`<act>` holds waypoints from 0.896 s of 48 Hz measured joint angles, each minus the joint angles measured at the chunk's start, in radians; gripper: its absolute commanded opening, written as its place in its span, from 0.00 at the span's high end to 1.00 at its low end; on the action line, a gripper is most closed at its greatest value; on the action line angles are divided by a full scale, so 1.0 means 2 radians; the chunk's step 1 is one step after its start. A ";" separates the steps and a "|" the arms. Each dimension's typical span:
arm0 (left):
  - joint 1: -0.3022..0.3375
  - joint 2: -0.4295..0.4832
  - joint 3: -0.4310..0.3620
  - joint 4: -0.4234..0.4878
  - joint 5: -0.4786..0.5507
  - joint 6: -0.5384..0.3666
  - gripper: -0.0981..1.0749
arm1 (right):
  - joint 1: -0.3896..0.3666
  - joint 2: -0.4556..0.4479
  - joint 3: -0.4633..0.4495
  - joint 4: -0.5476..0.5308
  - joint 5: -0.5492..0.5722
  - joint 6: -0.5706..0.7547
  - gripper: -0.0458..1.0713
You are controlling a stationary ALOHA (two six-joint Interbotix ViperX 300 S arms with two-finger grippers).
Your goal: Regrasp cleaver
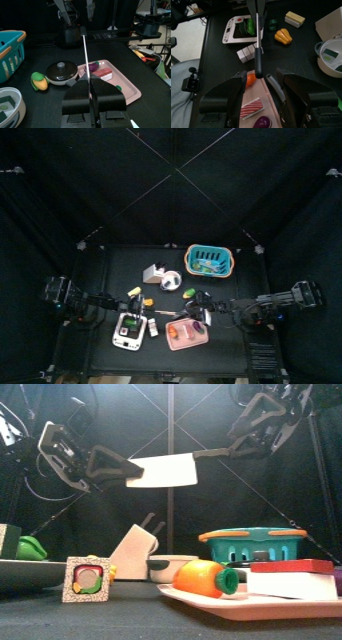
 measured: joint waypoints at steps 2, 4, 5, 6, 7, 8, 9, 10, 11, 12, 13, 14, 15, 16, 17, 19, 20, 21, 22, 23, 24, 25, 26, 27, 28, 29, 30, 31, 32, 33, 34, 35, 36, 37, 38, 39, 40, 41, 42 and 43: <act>0.000 0.000 -0.002 0.000 0.000 0.000 0.72 | -0.001 0.008 -0.003 0.000 0.000 0.000 0.20; 0.001 0.001 -0.004 0.000 0.001 0.000 0.72 | -0.002 0.015 -0.007 -0.001 0.000 0.000 0.20; 0.000 0.001 -0.005 0.000 0.000 0.000 0.72 | -0.002 0.018 -0.008 -0.001 0.000 0.000 0.20; 0.001 0.001 -0.005 0.000 0.000 0.000 0.72 | -0.002 0.021 -0.010 -0.001 0.000 0.000 0.20; 0.001 0.001 -0.005 0.001 0.000 0.000 0.72 | -0.002 0.024 -0.012 -0.001 0.000 0.000 0.20; 0.000 0.002 -0.006 0.000 0.001 0.000 0.72 | -0.003 0.026 -0.013 -0.001 0.000 0.000 0.20; 0.000 0.002 -0.006 0.000 0.001 0.000 0.72 | -0.003 0.028 -0.014 -0.001 0.000 0.001 0.21; 0.001 0.002 -0.007 0.000 0.001 0.000 0.72 | -0.004 0.030 -0.015 -0.001 0.000 0.001 0.21; 0.001 0.002 -0.006 0.001 0.000 0.000 0.72 | -0.005 0.031 -0.015 -0.001 0.000 0.001 0.21; 0.001 0.002 -0.007 0.000 0.000 0.000 0.72 | -0.005 0.031 -0.016 -0.001 0.000 0.000 0.22; 0.000 0.002 -0.007 0.000 0.001 0.000 0.72 | -0.006 0.032 -0.017 -0.001 0.000 0.000 0.22; 0.000 0.002 -0.007 0.000 0.000 0.000 0.72 | -0.007 0.033 -0.017 -0.001 0.000 0.000 0.23; 0.000 0.002 -0.007 0.000 0.000 0.000 0.72 | -0.008 0.033 -0.017 0.000 0.000 0.001 0.24; 0.001 0.002 -0.007 0.001 0.000 0.000 0.72 | -0.008 0.033 -0.017 0.000 0.000 0.000 0.26; 0.001 0.002 -0.007 0.000 0.001 0.000 0.72 | -0.009 0.033 -0.017 -0.001 0.000 0.000 0.26; 0.001 0.002 -0.007 0.000 0.000 0.000 0.72 | -0.010 0.033 -0.017 0.000 0.000 0.001 0.29; 0.000 0.002 -0.007 0.000 0.001 0.000 0.72 | -0.010 0.033 -0.017 0.000 0.000 0.001 0.30; 0.000 0.002 -0.007 0.000 0.000 0.000 0.72 | -0.010 0.033 -0.017 0.000 0.000 0.001 0.32; 0.000 0.003 -0.007 0.000 0.000 0.000 0.72 | -0.010 0.034 -0.017 0.000 0.000 0.001 0.33; 0.000 0.004 -0.007 0.001 0.001 0.000 0.72 | -0.011 0.034 -0.017 0.001 0.000 0.001 0.36; 0.000 0.004 -0.007 0.000 0.001 0.000 0.72 | -0.011 0.033 -0.017 0.001 0.000 0.001 0.37; 0.000 0.004 -0.007 0.000 0.000 0.000 0.72 | -0.011 0.034 -0.017 0.001 -0.001 0.001 0.38; 0.000 0.005 -0.007 0.000 0.001 0.000 0.72 | -0.011 0.034 -0.017 0.001 -0.001 0.001 0.40; 0.001 0.005 -0.007 0.000 0.001 0.000 0.72 | -0.010 0.034 -0.017 0.001 -0.002 0.001 0.41; 0.001 0.005 -0.008 0.000 0.001 0.000 0.72 | -0.011 0.034 -0.017 0.001 -0.002 0.001 0.42; 0.001 0.005 -0.008 0.000 0.000 0.000 0.72 | -0.011 0.034 -0.017 0.001 -0.002 0.000 0.43; 0.001 0.005 -0.008 0.000 0.001 0.000 0.72 | -0.011 0.034 -0.017 0.001 -0.002 0.001 0.44; 0.001 0.006 -0.008 0.000 0.000 0.000 0.72 | -0.010 0.034 -0.017 0.001 -0.002 0.001 0.45; 0.000 0.007 -0.008 0.000 0.001 0.000 0.72 | -0.011 0.034 -0.017 0.002 -0.002 0.001 0.46; 0.001 0.008 -0.009 0.000 0.001 0.000 0.72 | -0.010 0.034 -0.017 0.002 -0.002 0.000 0.46; 0.001 0.009 -0.009 0.000 0.000 0.000 0.72 | -0.011 0.034 -0.017 0.002 -0.002 0.001 0.47; 0.001 0.010 -0.010 0.000 0.000 0.000 0.72 | -0.010 0.035 -0.017 0.002 -0.002 0.001 0.48; 0.001 0.011 -0.009 0.000 0.001 0.000 0.72 | -0.010 0.035 -0.017 0.002 -0.002 0.001 0.49; 0.001 0.012 -0.010 0.000 0.000 0.000 0.72 | -0.010 0.035 -0.017 0.002 -0.002 0.000 0.49; 0.001 0.013 -0.010 0.000 0.000 -0.001 0.72 | -0.010 0.036 -0.017 0.002 -0.002 0.001 0.49; 0.001 0.014 -0.010 0.000 0.000 0.000 0.72 | -0.010 0.036 -0.017 0.002 -0.002 0.001 0.50; 0.001 0.015 -0.010 0.000 0.000 0.000 0.72 | -0.010 0.036 -0.017 0.002 -0.002 0.001 0.50; 0.001 0.015 -0.011 0.000 0.001 0.000 0.72 | -0.010 0.037 -0.017 0.002 -0.002 0.001 0.51; 0.001 0.016 -0.011 0.000 0.001 0.000 0.72 | -0.010 0.037 -0.017 0.001 -0.002 0.001 0.51; 0.001 0.016 -0.011 0.001 0.001 0.000 0.72 | -0.010 0.037 -0.017 0.001 -0.002 0.001 0.52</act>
